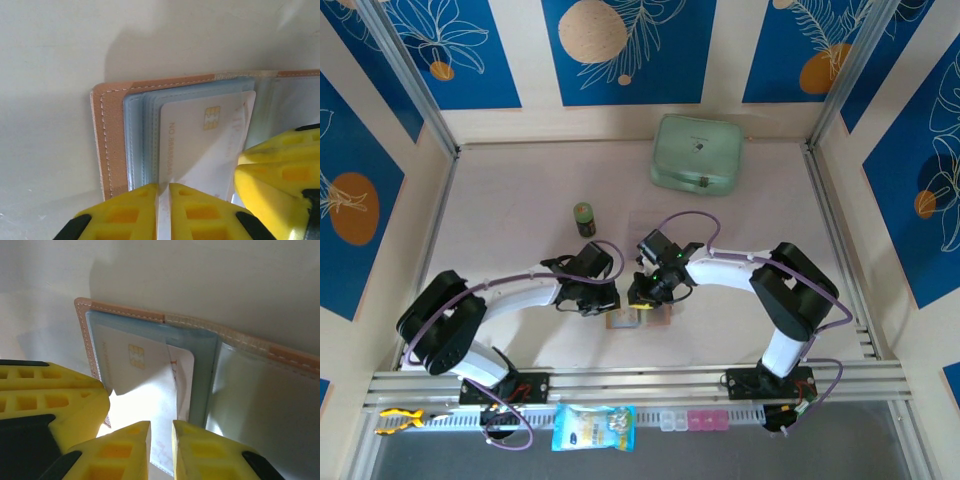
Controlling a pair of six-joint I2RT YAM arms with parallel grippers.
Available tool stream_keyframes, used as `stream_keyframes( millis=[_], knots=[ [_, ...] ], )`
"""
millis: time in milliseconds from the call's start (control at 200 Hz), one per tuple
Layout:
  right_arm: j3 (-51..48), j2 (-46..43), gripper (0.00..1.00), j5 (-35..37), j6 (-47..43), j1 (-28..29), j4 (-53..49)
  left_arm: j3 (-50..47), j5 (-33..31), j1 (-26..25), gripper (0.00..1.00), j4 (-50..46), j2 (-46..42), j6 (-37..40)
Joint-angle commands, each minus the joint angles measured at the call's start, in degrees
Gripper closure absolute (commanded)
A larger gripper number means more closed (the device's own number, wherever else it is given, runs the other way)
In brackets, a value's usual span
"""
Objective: Take the credit cards out of the card holder
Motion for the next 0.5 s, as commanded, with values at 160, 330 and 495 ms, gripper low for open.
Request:
stream_keyframes(
  millis=[160, 330, 495],
  knots=[
    [-0.9, 2.0, 0.80, -0.3, 0.4, 0.5, -1.0, 1.2, -0.4, 0.3, 0.87, -1.8, 0.9, 1.1],
    [-0.3, 1.4, 0.77, 1.6, -0.2, 0.6, -3.0, 1.4, -0.4, 0.3, 0.87, -2.1, 1.0, 1.1],
    [1.0, 0.4, 0.75, 3.9, -1.4, 0.8, -6.1, 1.9, -0.3, 0.4, 0.87, -2.2, 1.2, 1.2]
  ],
)
